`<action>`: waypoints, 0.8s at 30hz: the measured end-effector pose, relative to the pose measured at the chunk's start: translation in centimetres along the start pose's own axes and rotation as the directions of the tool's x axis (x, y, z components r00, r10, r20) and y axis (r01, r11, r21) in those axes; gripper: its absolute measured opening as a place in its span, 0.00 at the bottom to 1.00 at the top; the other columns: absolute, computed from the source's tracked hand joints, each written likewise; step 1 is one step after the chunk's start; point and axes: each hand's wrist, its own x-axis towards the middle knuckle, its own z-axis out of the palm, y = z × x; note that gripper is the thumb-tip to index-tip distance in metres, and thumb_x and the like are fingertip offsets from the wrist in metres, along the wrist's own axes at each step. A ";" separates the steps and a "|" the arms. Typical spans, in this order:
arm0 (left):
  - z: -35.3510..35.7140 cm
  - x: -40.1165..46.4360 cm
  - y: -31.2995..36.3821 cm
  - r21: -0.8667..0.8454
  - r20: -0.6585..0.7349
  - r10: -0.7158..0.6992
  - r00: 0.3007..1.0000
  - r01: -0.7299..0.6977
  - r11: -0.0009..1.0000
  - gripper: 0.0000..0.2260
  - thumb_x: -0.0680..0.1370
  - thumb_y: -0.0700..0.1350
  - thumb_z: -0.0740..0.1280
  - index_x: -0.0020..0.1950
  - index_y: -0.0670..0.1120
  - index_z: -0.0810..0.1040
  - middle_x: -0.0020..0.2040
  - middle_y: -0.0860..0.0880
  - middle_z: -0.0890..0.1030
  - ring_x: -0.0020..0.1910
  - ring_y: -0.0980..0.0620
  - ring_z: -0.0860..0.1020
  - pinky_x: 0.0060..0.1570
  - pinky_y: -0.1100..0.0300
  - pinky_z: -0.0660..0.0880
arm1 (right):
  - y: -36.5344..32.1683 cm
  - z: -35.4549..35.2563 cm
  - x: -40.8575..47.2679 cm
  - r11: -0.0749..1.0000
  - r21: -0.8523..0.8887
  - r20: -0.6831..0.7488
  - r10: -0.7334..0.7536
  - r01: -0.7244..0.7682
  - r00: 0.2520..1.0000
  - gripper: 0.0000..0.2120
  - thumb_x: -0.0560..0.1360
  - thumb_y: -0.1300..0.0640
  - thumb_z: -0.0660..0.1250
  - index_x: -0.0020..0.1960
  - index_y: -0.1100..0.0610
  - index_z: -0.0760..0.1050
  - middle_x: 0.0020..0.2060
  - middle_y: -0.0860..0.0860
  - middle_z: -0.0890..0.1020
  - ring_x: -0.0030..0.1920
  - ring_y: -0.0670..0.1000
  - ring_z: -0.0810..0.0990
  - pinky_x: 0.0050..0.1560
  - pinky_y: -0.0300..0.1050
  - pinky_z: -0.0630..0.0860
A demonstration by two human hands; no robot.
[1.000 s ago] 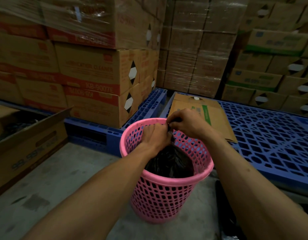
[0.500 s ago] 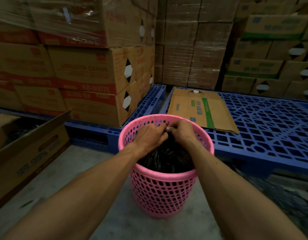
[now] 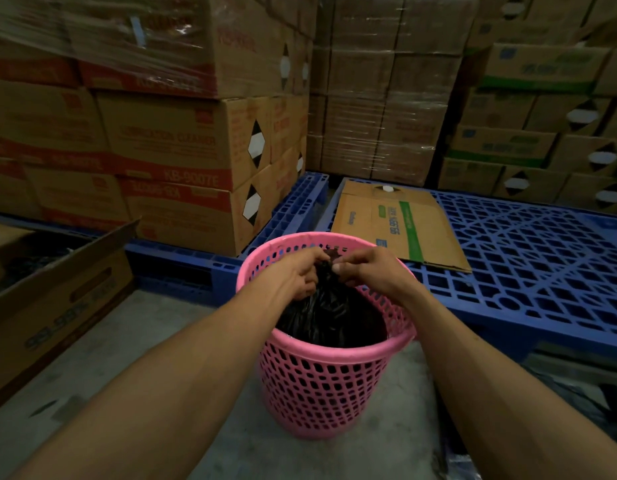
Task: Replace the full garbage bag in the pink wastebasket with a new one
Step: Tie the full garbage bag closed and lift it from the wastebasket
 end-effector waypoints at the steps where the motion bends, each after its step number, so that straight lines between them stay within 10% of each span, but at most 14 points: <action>1: 0.0 0.0 0.1 0.014 0.012 0.010 1.000 -0.010 1.000 0.08 0.77 0.41 0.66 0.38 0.46 0.72 0.20 0.52 0.60 0.14 0.56 0.55 0.16 0.68 0.52 | 0.0 0.1 -0.1 1.000 0.009 0.002 -0.008 0.008 1.000 0.05 0.74 0.58 0.75 0.50 0.55 0.86 0.41 0.53 0.88 0.45 0.52 0.85 0.51 0.47 0.83; 14: -1.2 -1.9 1.1 0.439 -0.036 0.150 0.988 -0.119 0.890 0.02 0.79 0.39 0.66 0.47 0.43 0.76 0.32 0.47 0.72 0.22 0.54 0.66 0.23 0.62 0.62 | 0.0 1.3 0.5 0.949 -0.316 -0.139 -0.056 0.009 0.989 0.09 0.75 0.56 0.71 0.37 0.55 0.83 0.29 0.47 0.82 0.27 0.43 0.75 0.32 0.39 0.72; 17: -1.7 -2.8 1.1 0.679 -0.043 0.366 0.929 -0.242 0.693 0.04 0.78 0.43 0.67 0.51 0.43 0.78 0.43 0.43 0.81 0.38 0.45 0.79 0.37 0.54 0.77 | -0.4 1.2 0.6 0.923 -0.383 -0.120 -0.027 -0.021 0.992 0.10 0.76 0.54 0.70 0.38 0.56 0.83 0.31 0.48 0.82 0.30 0.46 0.76 0.34 0.41 0.72; 21: -4.3 -2.5 0.6 0.992 0.069 0.673 0.736 -0.122 0.031 0.22 0.79 0.60 0.58 0.70 0.51 0.71 0.68 0.39 0.68 0.68 0.37 0.67 0.69 0.38 0.60 | -1.4 1.9 0.5 0.878 -0.477 -0.032 0.026 -0.038 0.999 0.11 0.74 0.47 0.66 0.52 0.52 0.80 0.47 0.50 0.84 0.47 0.51 0.80 0.48 0.46 0.76; 24: -7.4 -1.9 0.3 0.995 -0.100 0.603 0.792 0.092 0.045 0.34 0.78 0.68 0.54 0.80 0.55 0.51 0.78 0.38 0.50 0.75 0.31 0.54 0.71 0.31 0.51 | -2.2 2.5 -0.2 0.871 -0.489 0.014 0.062 -0.047 0.998 0.33 0.70 0.33 0.66 0.71 0.45 0.68 0.66 0.52 0.74 0.63 0.56 0.75 0.65 0.55 0.73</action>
